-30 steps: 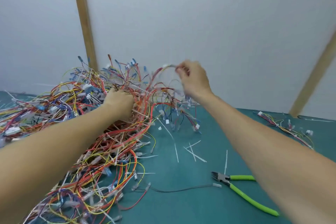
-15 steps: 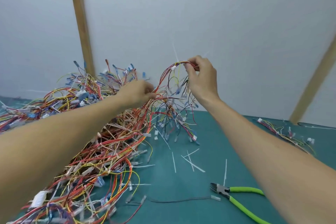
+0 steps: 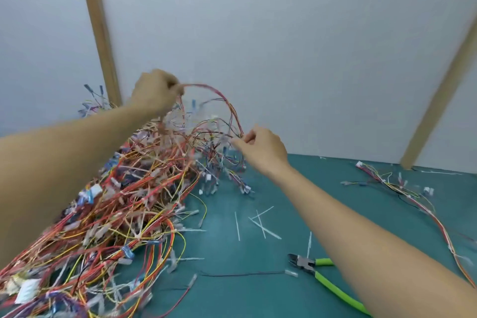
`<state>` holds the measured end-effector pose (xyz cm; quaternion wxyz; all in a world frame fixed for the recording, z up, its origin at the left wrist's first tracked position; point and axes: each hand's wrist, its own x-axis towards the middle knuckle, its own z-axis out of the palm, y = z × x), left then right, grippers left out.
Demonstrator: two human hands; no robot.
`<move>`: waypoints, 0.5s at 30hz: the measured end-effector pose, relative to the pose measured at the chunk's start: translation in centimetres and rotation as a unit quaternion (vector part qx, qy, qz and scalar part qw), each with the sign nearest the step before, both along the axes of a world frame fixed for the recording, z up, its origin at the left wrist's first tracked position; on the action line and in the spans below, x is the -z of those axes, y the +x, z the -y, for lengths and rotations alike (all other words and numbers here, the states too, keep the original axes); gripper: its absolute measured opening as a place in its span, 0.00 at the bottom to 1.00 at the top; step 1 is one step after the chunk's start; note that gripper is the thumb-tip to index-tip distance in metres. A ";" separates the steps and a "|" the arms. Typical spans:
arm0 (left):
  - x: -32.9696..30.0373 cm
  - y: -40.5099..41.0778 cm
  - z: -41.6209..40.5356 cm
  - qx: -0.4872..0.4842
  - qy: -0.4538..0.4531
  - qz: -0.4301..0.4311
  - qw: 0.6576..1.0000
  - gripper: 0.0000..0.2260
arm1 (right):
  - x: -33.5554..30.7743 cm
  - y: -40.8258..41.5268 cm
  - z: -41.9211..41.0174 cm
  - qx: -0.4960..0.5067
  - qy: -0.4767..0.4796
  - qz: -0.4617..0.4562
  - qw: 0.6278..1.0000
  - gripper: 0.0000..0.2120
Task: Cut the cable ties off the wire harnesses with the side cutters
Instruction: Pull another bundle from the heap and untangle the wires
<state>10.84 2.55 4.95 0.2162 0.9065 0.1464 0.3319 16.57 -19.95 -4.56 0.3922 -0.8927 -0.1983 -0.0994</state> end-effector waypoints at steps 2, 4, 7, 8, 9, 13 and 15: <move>1.0 -0.8 -2.7 -0.086 0.019 -0.043 0.995 0.08 | 0.4 -0.2 0.1 0.001 0.017 0.039 0.999 0.07; 1.4 -1.8 -5.6 -0.176 0.035 -0.071 0.981 0.06 | 0.7 -0.3 0.3 -0.005 0.028 0.052 0.998 0.07; 1.6 -2.9 -9.0 -0.248 0.107 -0.172 0.947 0.12 | 1.8 -0.6 0.4 -0.052 -0.027 -0.013 0.998 0.07; 1.6 -3.1 -9.2 -0.246 0.128 -0.226 0.934 0.17 | 2.3 -0.8 0.5 -0.061 -0.049 -0.023 0.997 0.07; 1.6 -3.1 -9.1 -0.242 0.158 -0.282 0.915 0.18 | 2.8 -0.9 0.6 -0.066 -0.063 -0.029 0.995 0.06; 2.1 -2.0 -6.6 -0.196 0.328 -0.362 0.850 0.10 | 4.2 -0.9 0.0 -0.065 -0.081 -0.057 0.993 0.07; 1.6 -1.6 -4.0 -0.192 0.395 -0.294 0.849 0.10 | 4.5 -1.2 -0.7 -0.069 -0.095 -0.091 0.989 0.09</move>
